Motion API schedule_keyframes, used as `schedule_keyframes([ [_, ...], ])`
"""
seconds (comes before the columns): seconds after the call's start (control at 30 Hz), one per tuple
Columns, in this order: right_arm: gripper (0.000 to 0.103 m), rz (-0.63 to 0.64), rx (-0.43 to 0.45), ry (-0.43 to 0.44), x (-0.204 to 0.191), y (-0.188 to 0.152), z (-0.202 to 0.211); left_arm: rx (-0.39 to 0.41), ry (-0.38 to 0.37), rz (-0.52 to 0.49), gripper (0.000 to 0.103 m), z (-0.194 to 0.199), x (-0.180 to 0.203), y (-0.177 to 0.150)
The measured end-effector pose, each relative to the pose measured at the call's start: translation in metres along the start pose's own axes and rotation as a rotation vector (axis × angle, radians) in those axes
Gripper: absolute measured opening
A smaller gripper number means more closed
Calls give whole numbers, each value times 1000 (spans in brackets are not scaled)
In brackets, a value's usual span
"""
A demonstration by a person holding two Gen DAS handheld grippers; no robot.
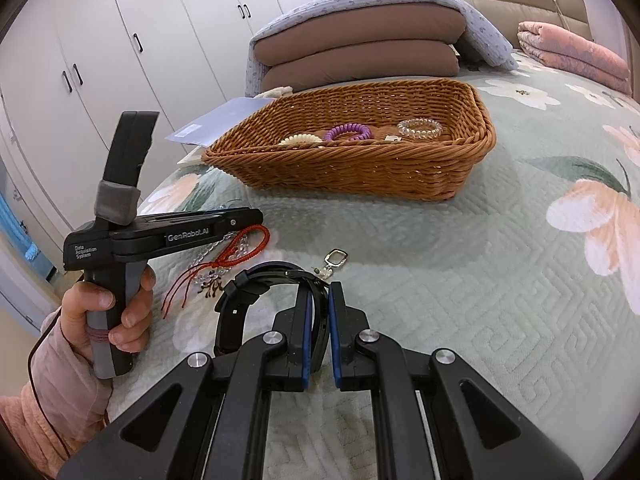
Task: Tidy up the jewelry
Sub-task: 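Lift the crystal strand with the left gripper while the right gripper holds the watch, then carry the crystal strand and black watch into the basket and open both grippers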
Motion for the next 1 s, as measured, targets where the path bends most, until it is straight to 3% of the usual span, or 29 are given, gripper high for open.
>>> schedule_keyframes([
  [0.17,11,-7,17,24,2,1,4,75,-126,9,11,20,-2,-4],
  [0.37,11,-47,63,89,8,4,16,180,-372,53,11,63,-4,-7],
  [0.57,11,-36,95,106,2,6,23,238,-498,87,11,93,-6,-6],
  [0.77,11,-59,151,89,3,16,36,290,-538,93,11,113,-7,5],
  [1.0,11,-70,236,-5,8,74,53,388,-498,40,11,142,-3,53],
])
Point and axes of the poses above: each gripper's, at about its wrist camera, not at the fingertips, and z roughly against the way its jaws point, x to its right, y to its top, the point moved 3 cm from there along -z, roughly the way its jaws point
